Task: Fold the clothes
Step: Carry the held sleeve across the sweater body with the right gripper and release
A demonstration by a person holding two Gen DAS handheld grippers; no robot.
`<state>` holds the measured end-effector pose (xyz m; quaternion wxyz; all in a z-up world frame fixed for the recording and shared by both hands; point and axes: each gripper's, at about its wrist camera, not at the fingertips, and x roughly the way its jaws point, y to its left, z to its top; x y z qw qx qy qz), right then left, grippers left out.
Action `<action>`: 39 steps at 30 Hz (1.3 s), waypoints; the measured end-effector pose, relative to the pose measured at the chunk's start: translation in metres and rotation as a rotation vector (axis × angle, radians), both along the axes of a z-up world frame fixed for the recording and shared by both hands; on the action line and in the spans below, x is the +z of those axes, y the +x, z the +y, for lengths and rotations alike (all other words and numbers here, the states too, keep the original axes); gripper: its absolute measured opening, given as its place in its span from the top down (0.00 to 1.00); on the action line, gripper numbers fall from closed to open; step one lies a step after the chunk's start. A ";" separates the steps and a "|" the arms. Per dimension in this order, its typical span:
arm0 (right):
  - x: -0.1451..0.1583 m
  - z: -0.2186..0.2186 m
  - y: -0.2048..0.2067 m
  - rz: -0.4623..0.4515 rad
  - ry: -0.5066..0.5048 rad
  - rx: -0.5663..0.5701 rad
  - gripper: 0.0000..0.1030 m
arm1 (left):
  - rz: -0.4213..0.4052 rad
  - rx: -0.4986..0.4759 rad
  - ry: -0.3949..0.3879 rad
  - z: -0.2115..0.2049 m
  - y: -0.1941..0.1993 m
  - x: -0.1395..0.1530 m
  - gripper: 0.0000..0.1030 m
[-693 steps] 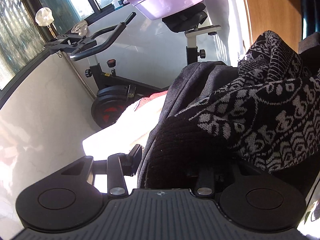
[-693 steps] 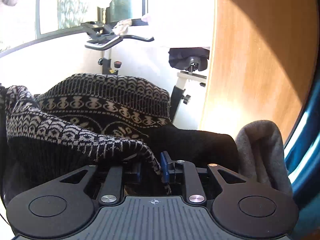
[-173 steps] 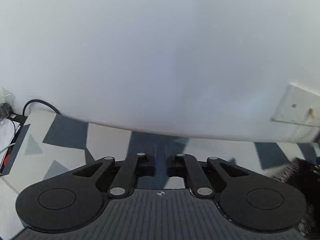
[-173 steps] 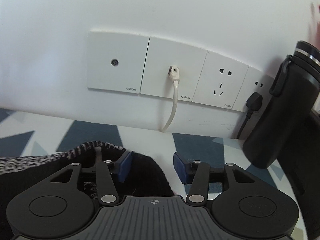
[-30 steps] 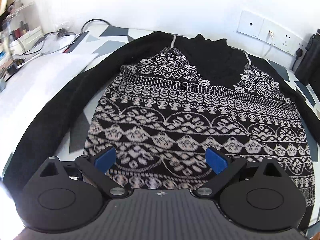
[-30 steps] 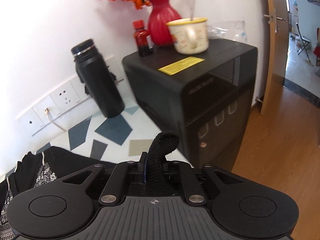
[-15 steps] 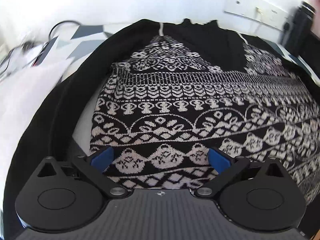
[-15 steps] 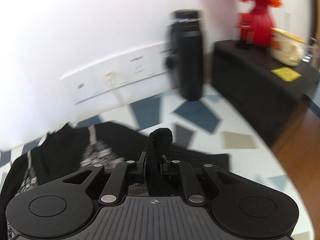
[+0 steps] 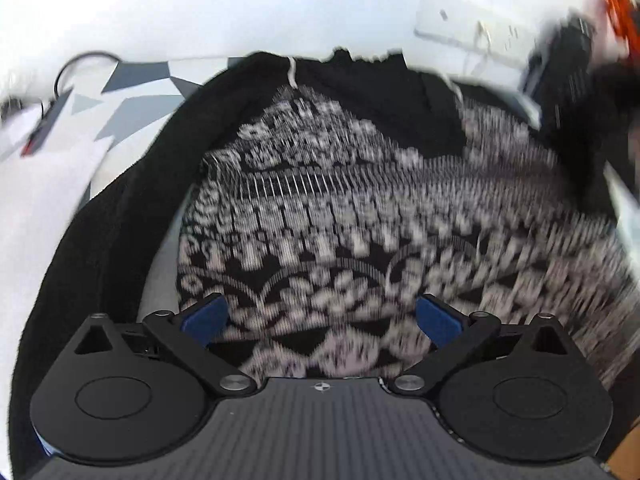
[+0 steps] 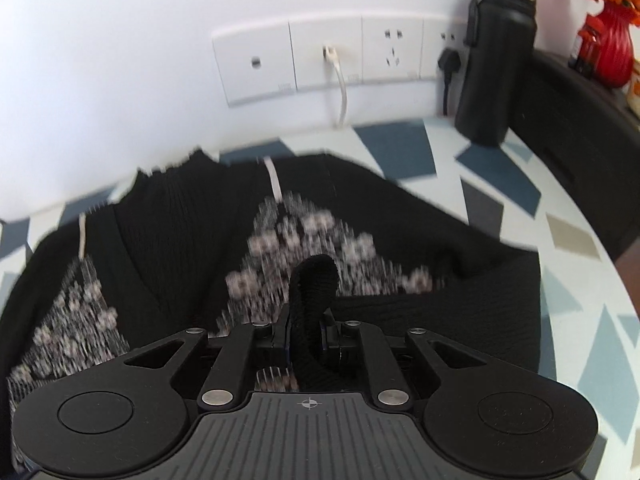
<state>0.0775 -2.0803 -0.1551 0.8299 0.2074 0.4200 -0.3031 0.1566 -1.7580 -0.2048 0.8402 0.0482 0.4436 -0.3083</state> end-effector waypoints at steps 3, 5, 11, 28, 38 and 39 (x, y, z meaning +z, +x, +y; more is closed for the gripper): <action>-0.014 0.004 -0.014 0.018 0.024 0.001 0.89 | -0.024 0.000 -0.010 -0.002 0.015 0.006 0.00; -0.018 0.005 -0.020 0.012 0.041 -0.005 0.89 | -0.046 -0.010 0.020 -0.007 0.021 0.005 0.00; -0.031 0.007 -0.035 -0.004 0.080 -0.003 0.87 | -0.004 0.020 0.018 -0.012 0.041 0.005 0.00; -0.052 -0.008 -0.032 -0.083 0.218 0.067 0.75 | -0.017 0.085 0.173 -0.027 0.057 -0.013 0.00; -0.032 0.003 -0.013 -0.220 0.448 0.050 0.93 | 0.056 0.112 0.049 0.005 0.057 -0.009 0.00; -0.028 0.013 -0.006 -0.238 0.467 0.093 0.93 | 0.071 0.123 0.031 0.009 0.057 -0.008 0.00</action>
